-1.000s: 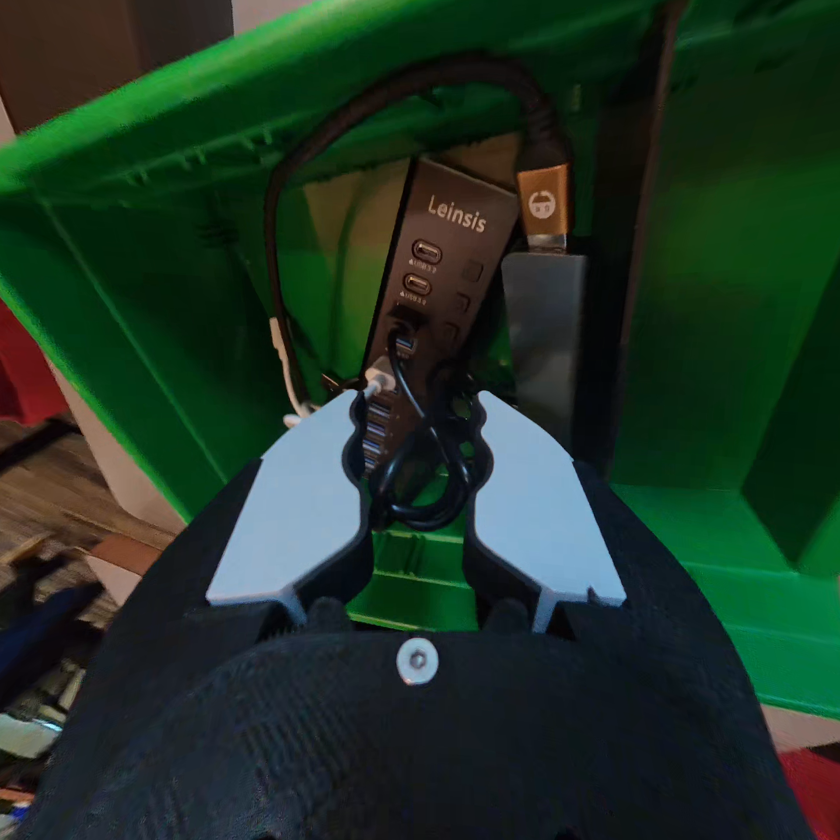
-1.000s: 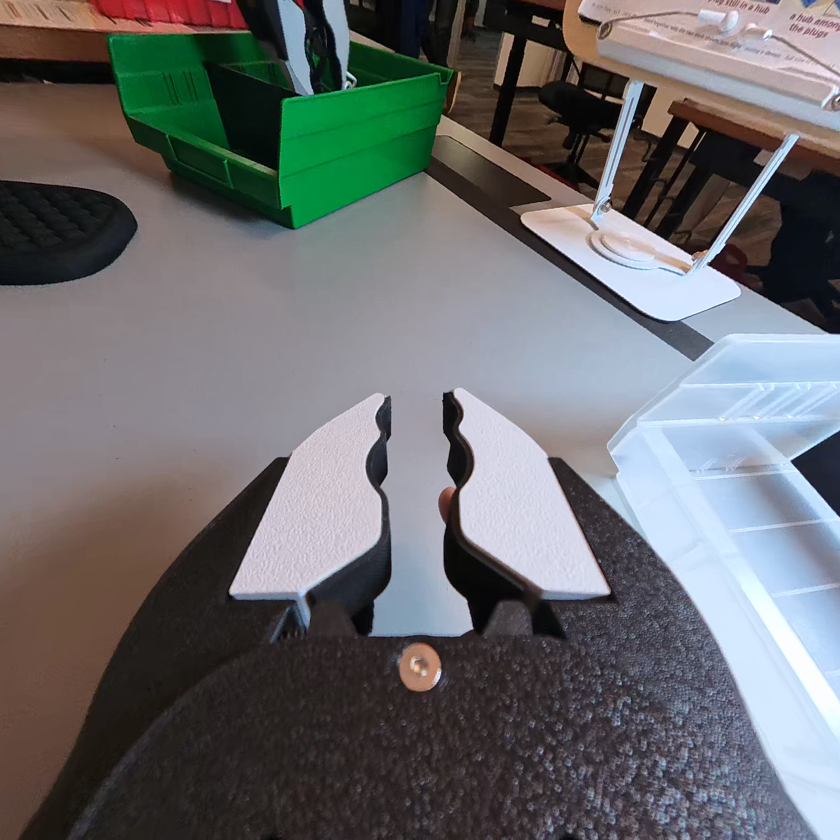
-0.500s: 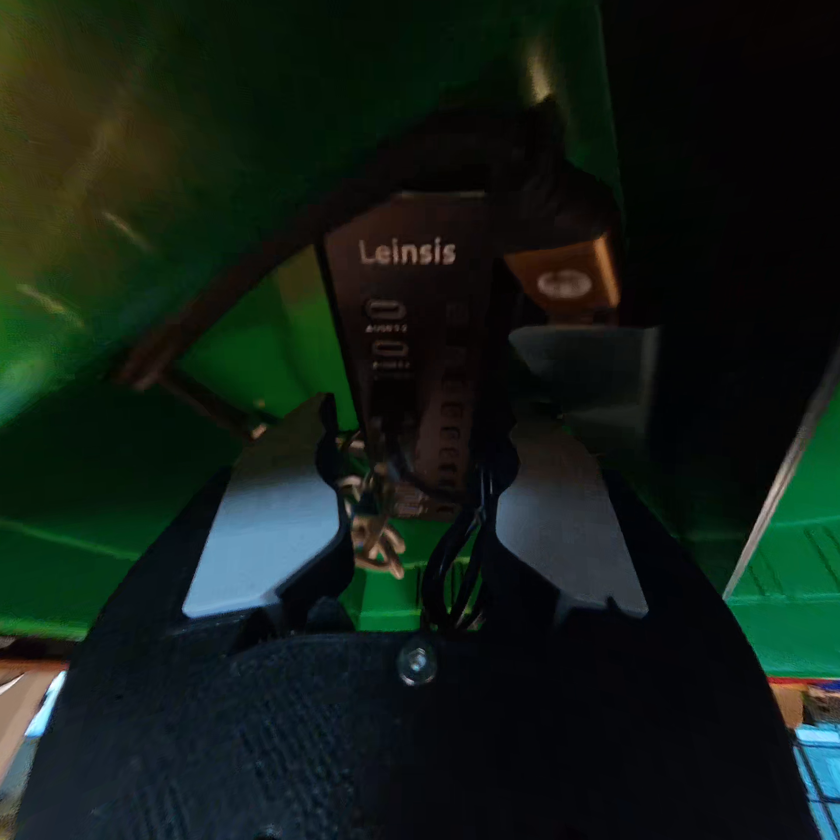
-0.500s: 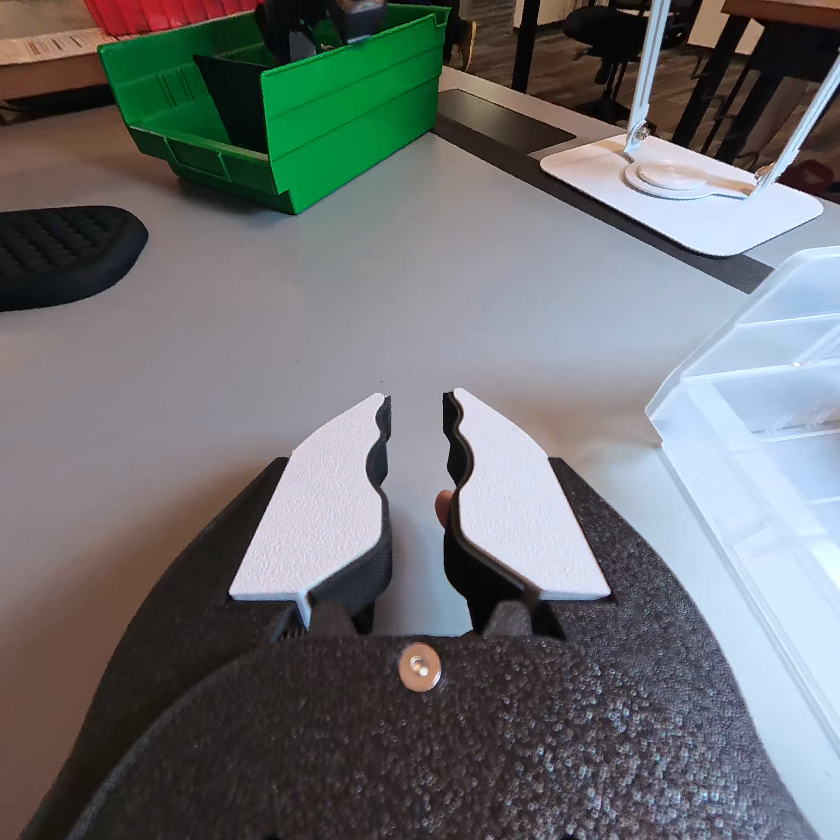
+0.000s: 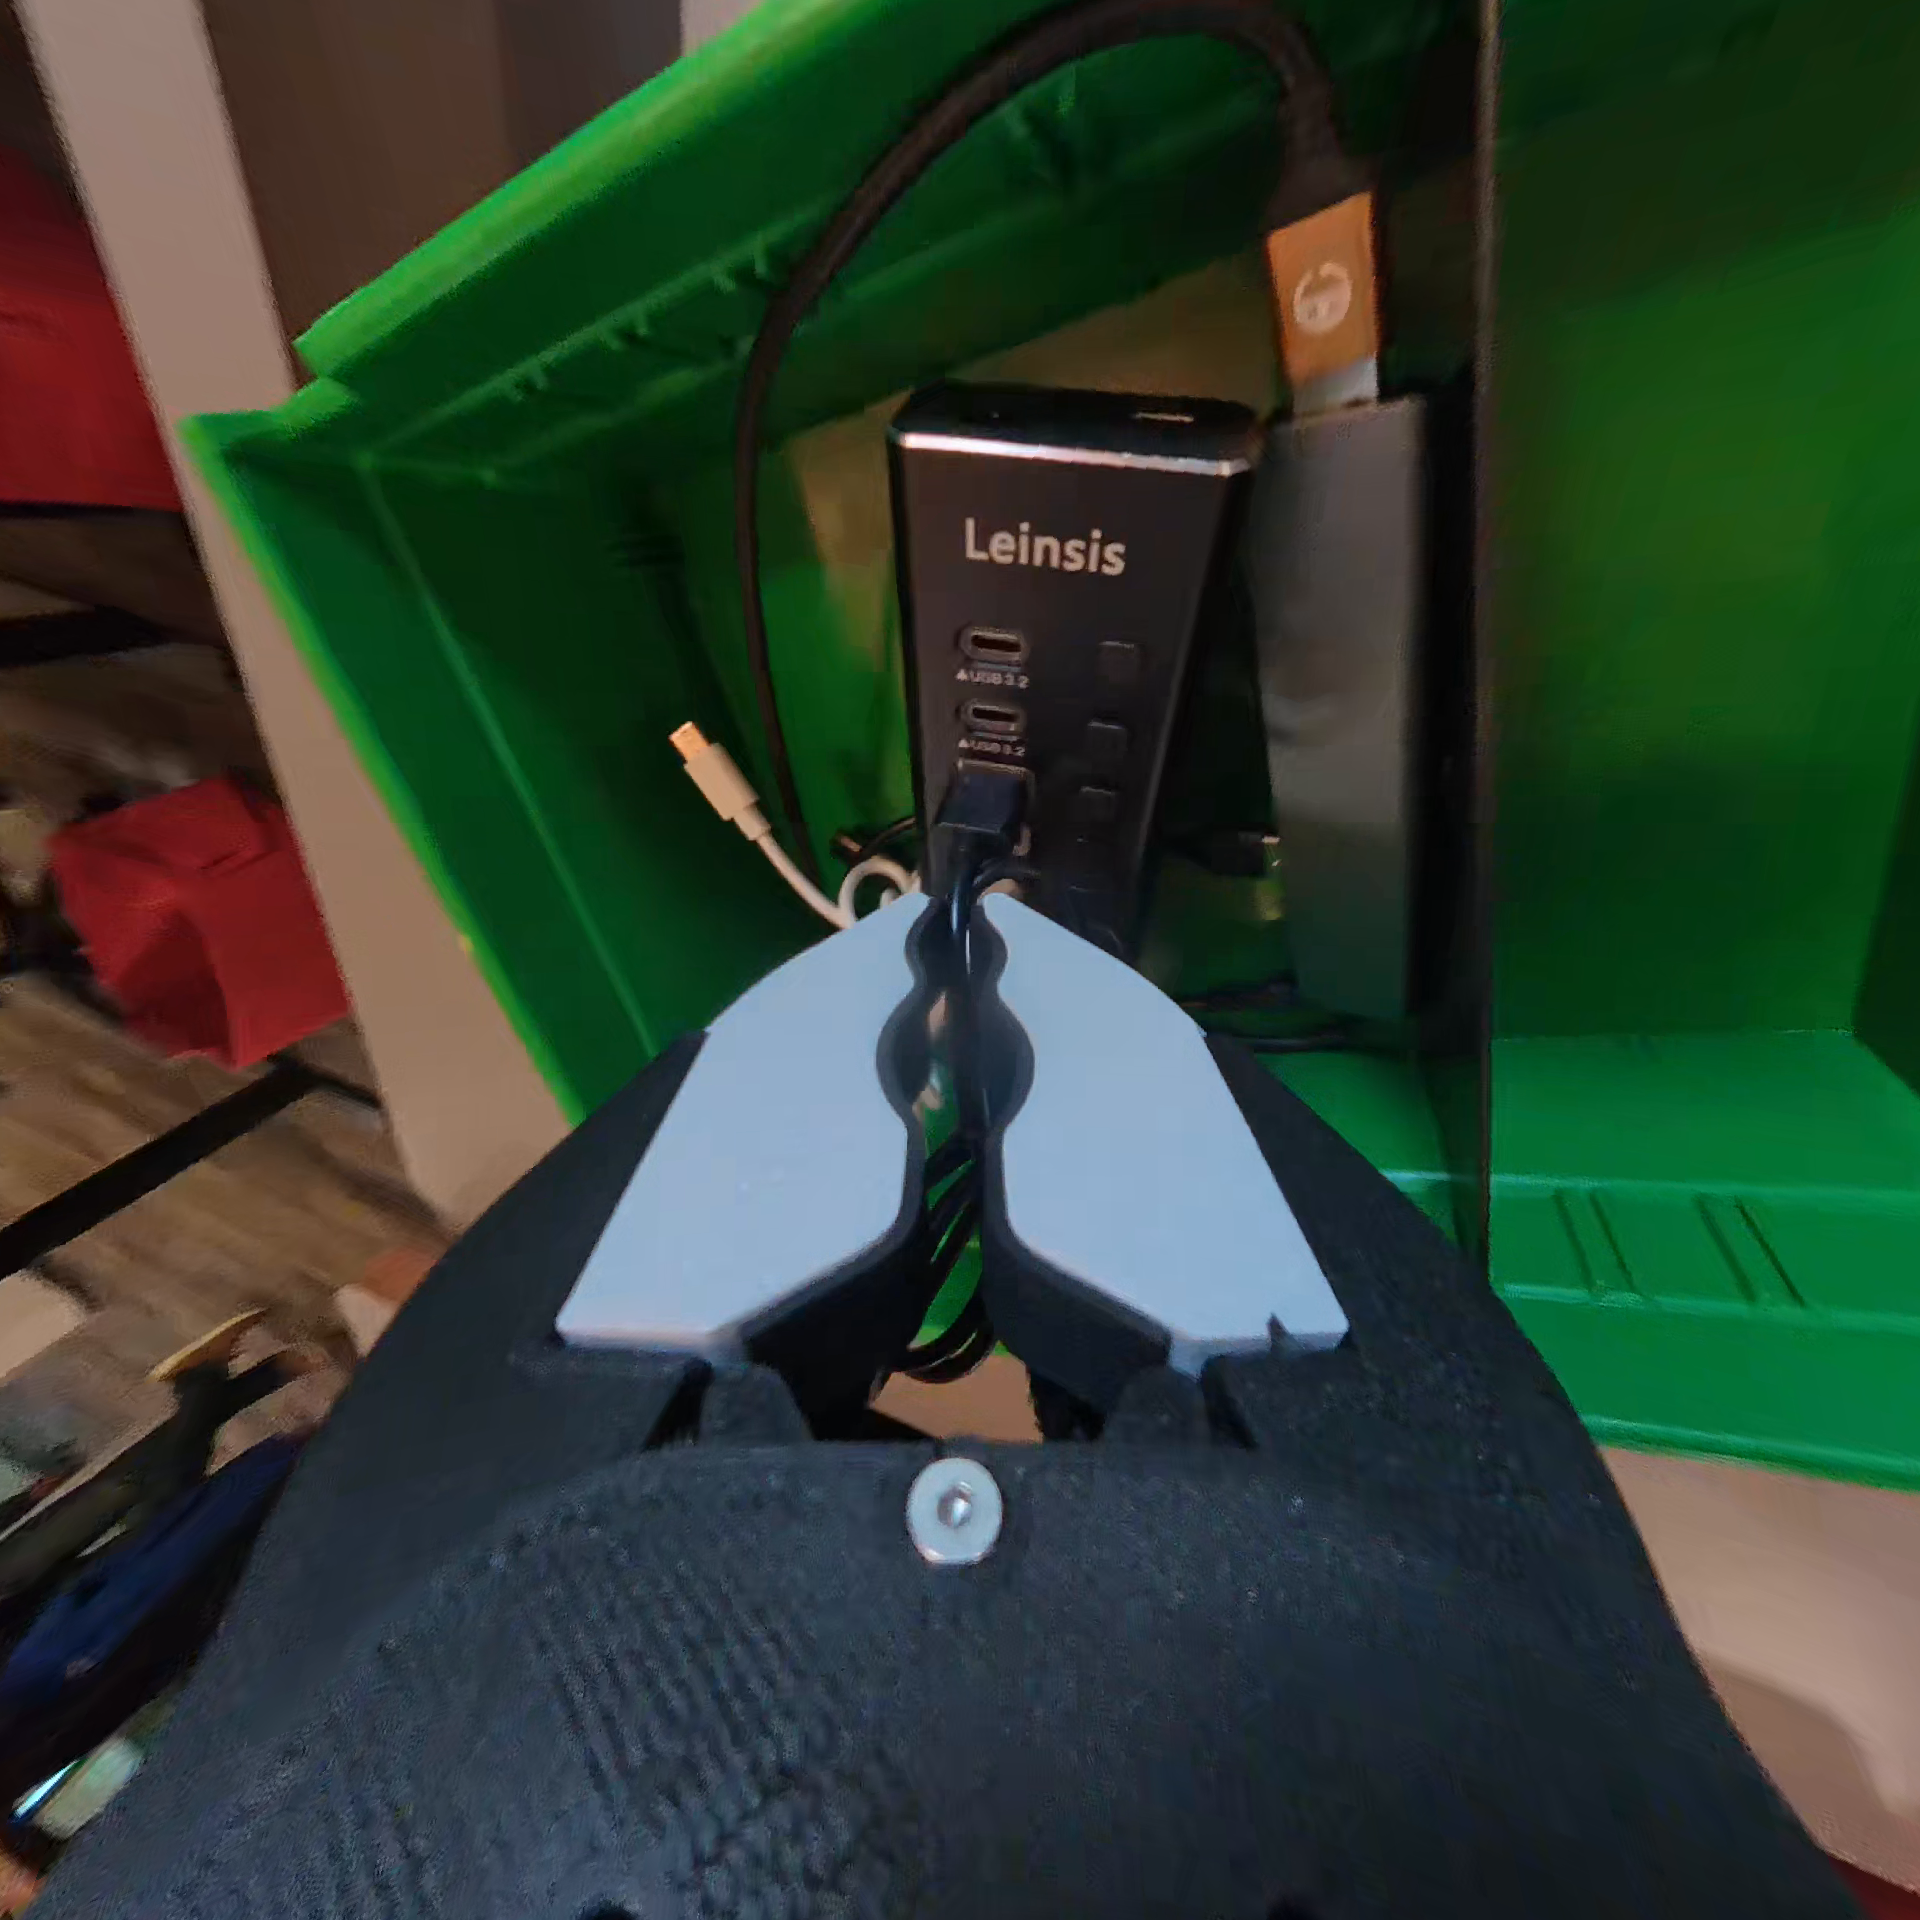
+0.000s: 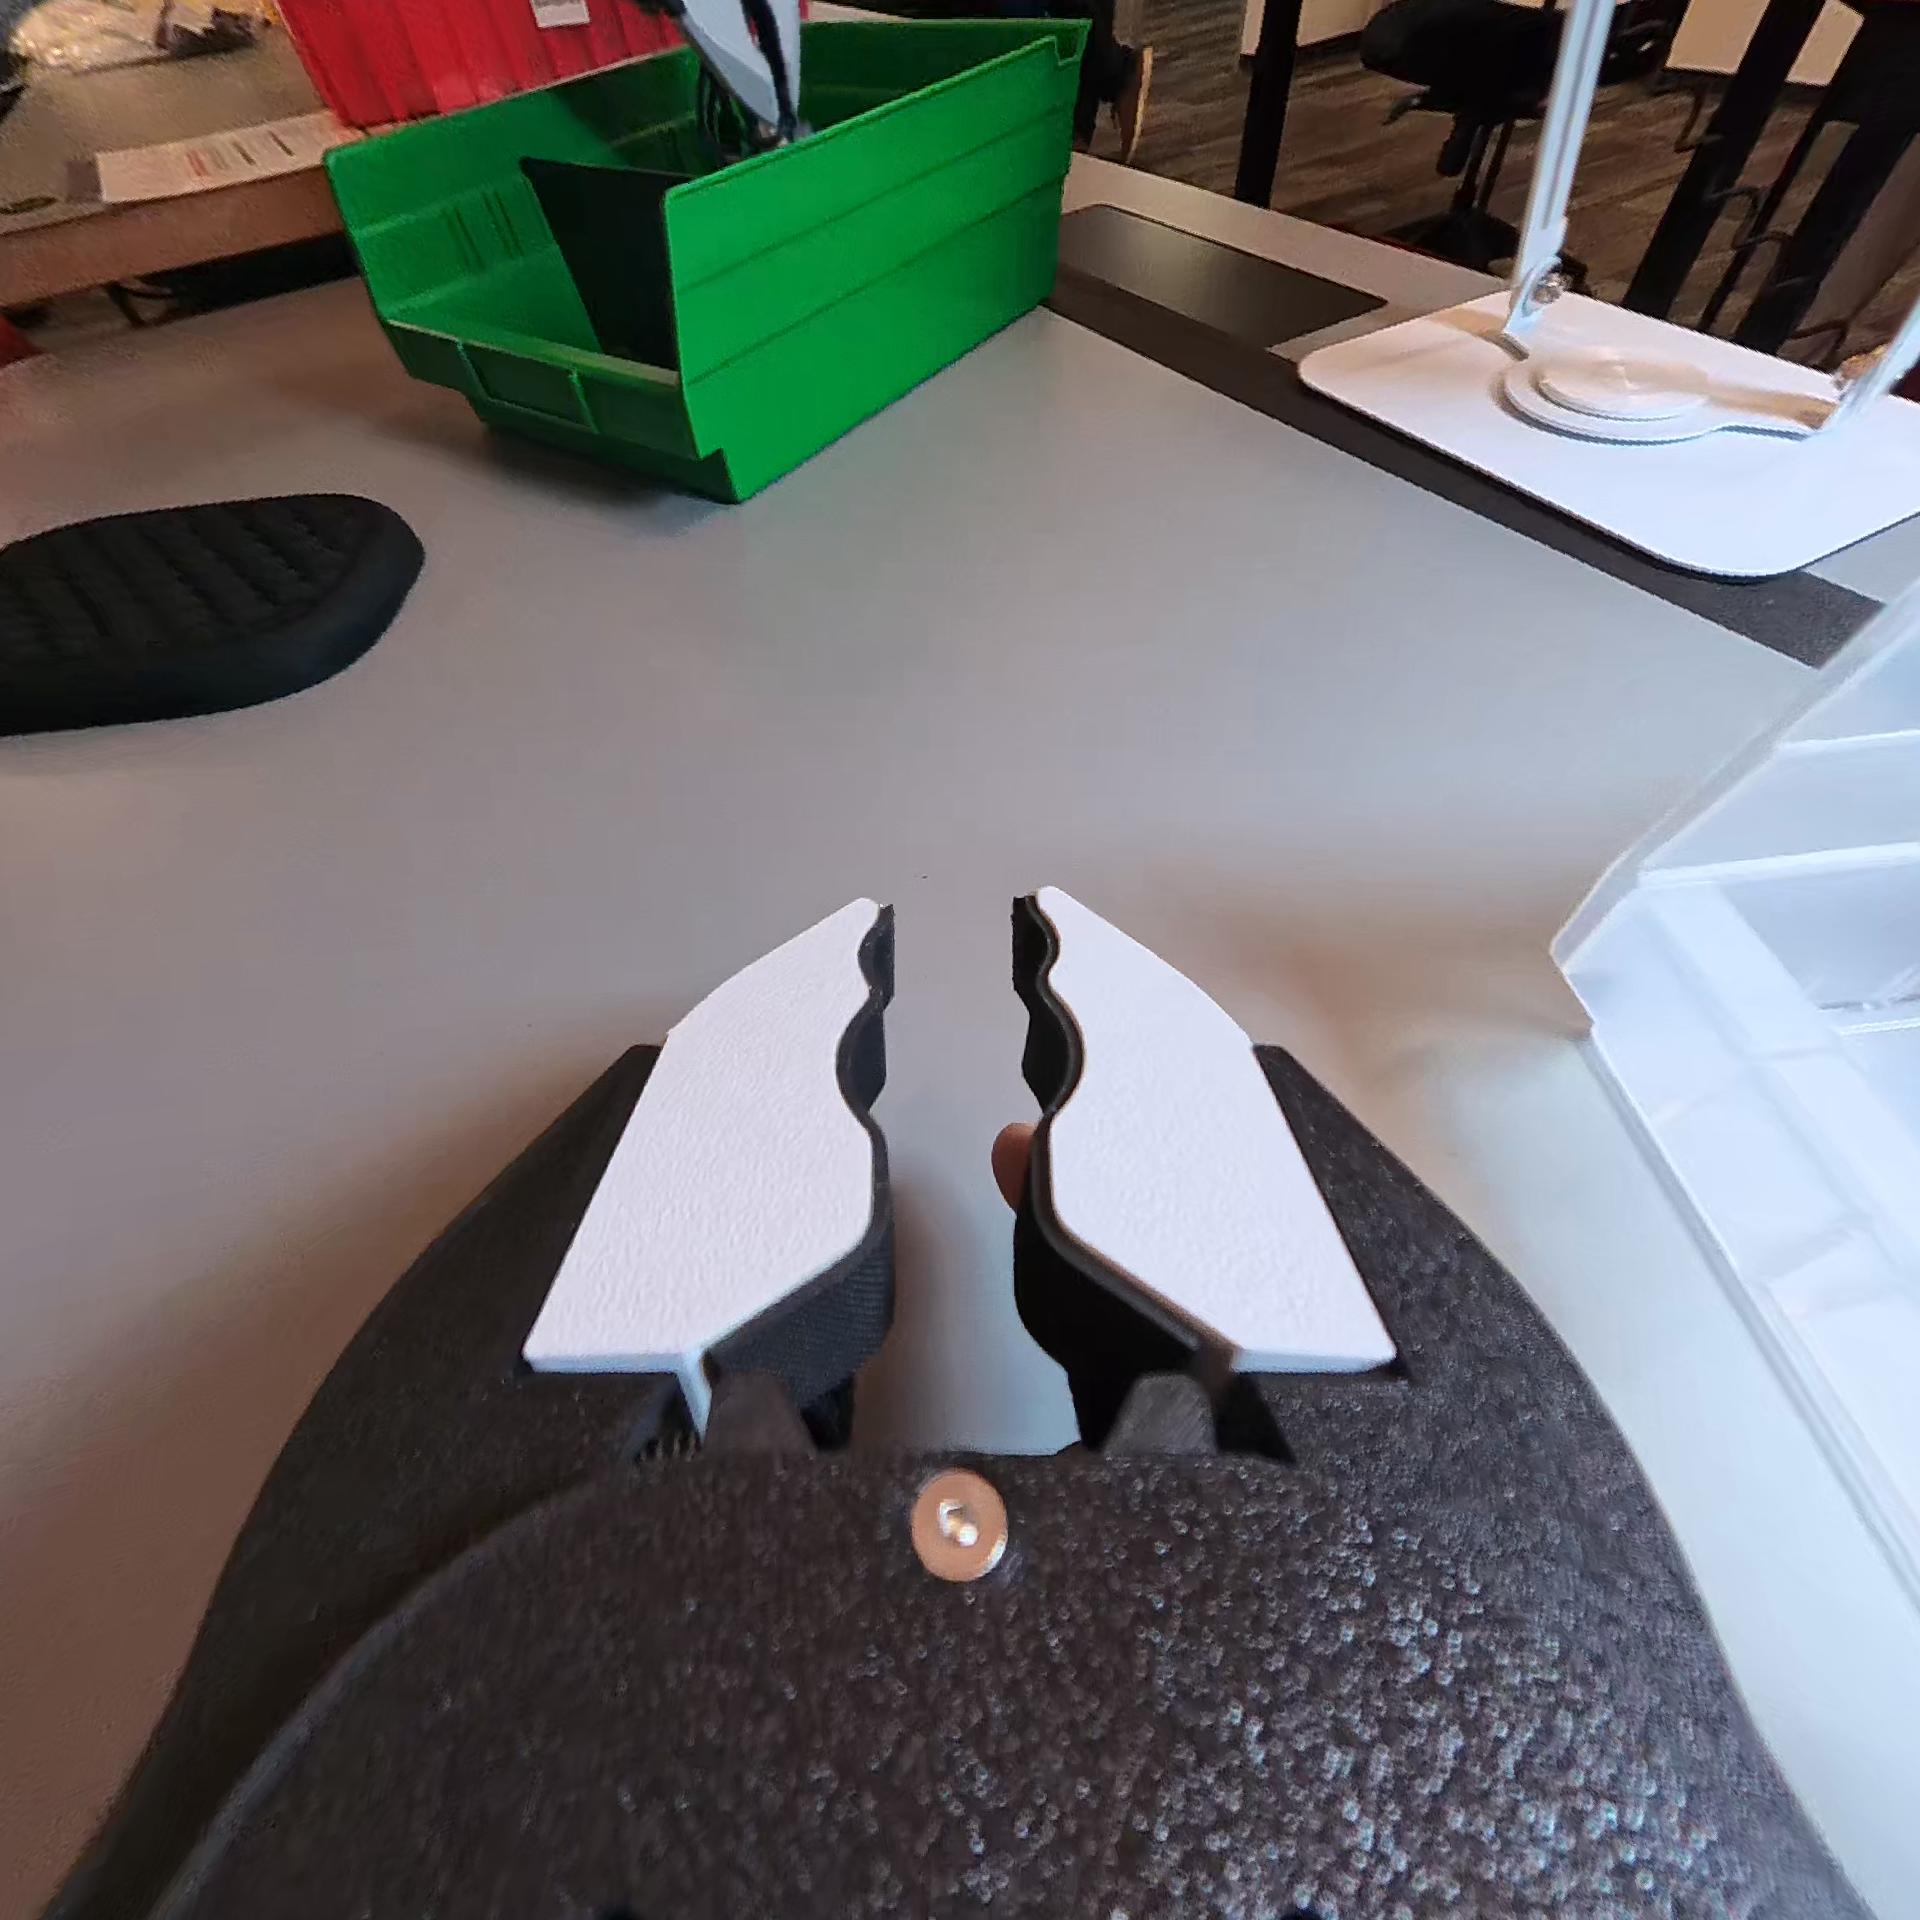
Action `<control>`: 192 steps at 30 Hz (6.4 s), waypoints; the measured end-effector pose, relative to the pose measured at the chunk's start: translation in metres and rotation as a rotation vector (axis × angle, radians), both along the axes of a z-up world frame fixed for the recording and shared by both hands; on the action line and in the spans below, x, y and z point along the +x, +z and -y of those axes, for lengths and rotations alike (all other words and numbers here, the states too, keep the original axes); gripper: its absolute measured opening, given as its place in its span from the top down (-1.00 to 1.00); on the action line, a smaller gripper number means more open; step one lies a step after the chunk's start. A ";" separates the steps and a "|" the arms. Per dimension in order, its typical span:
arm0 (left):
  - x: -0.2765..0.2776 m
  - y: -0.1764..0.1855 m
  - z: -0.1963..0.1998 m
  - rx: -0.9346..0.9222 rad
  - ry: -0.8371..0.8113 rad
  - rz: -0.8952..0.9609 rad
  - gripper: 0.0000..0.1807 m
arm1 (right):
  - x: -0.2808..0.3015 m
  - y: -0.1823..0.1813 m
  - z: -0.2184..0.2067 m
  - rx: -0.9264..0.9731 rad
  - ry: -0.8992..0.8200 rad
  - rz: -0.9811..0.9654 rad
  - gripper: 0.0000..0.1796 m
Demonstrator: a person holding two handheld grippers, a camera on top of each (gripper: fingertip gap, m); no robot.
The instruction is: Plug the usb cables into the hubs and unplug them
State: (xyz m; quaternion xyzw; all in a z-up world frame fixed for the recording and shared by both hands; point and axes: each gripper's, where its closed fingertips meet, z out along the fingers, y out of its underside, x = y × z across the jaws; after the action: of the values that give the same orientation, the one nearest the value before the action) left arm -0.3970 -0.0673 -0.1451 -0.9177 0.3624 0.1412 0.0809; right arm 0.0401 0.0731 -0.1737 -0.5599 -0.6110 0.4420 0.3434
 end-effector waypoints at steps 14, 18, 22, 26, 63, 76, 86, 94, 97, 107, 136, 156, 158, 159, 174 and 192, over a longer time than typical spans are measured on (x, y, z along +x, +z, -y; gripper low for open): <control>0.008 -0.003 0.005 -0.029 -0.038 -0.104 0.94 | 0.000 -0.004 0.006 0.048 0.016 0.023 0.75; 0.006 -0.007 0.001 -0.080 -0.053 -0.119 0.91 | 0.000 -0.006 0.008 0.062 0.025 0.031 0.75; 0.008 -0.016 0.004 -0.198 -0.048 -0.087 0.71 | 0.000 -0.007 0.008 0.062 0.031 0.038 0.75; 0.007 -0.026 0.008 -0.329 -0.074 -0.114 0.53 | 0.000 -0.007 0.008 0.051 0.032 0.041 0.75; 0.044 0.091 -0.011 0.591 0.060 0.410 0.29 | -0.001 0.004 0.014 -0.030 0.054 -0.025 0.74; 0.214 0.169 -0.038 0.933 -0.296 0.672 0.30 | -0.041 0.094 0.050 0.284 0.059 -0.226 0.56; 0.409 0.095 -0.048 0.686 -0.659 0.778 0.30 | -0.057 0.091 0.080 0.596 0.156 -0.168 0.25; 0.449 0.098 -0.065 0.698 -0.617 0.848 0.27 | -0.039 0.087 0.084 0.341 0.226 -0.327 0.29; 0.446 0.098 -0.072 0.716 -0.544 0.897 0.23 | -0.037 0.083 0.088 0.139 0.290 -0.325 0.29; 0.410 0.110 -0.068 0.777 -0.470 1.174 0.34 | -0.014 0.090 0.101 -0.378 0.525 -0.330 0.29; 0.413 0.239 -0.089 1.019 -0.291 1.307 0.68 | -0.058 0.147 0.052 0.216 0.279 -0.371 0.67; 0.412 0.221 -0.088 0.995 -0.274 1.482 0.60 | -0.043 0.137 0.108 -0.304 0.676 -0.349 0.65; 0.415 0.223 -0.082 0.974 -0.332 1.520 0.52 | -0.031 0.144 0.114 -0.391 0.756 -0.380 0.66; 0.418 0.225 -0.077 0.957 -0.377 1.551 0.43 | -0.024 0.149 0.117 -0.444 0.806 -0.391 0.66; 0.467 0.171 -0.022 0.554 -0.877 1.504 0.19 | 0.014 0.146 0.155 -0.761 1.195 -0.312 0.65; 0.415 0.178 -0.064 0.926 -0.638 0.856 0.30 | -0.005 0.180 0.040 0.272 0.331 -0.339 0.58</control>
State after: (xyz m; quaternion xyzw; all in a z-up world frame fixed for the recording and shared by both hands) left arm 0.0177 -0.0037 0.0328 -0.6128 0.4527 -0.1229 0.6360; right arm 0.0356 0.0335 0.0061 -0.3191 -0.6816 0.4934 0.4361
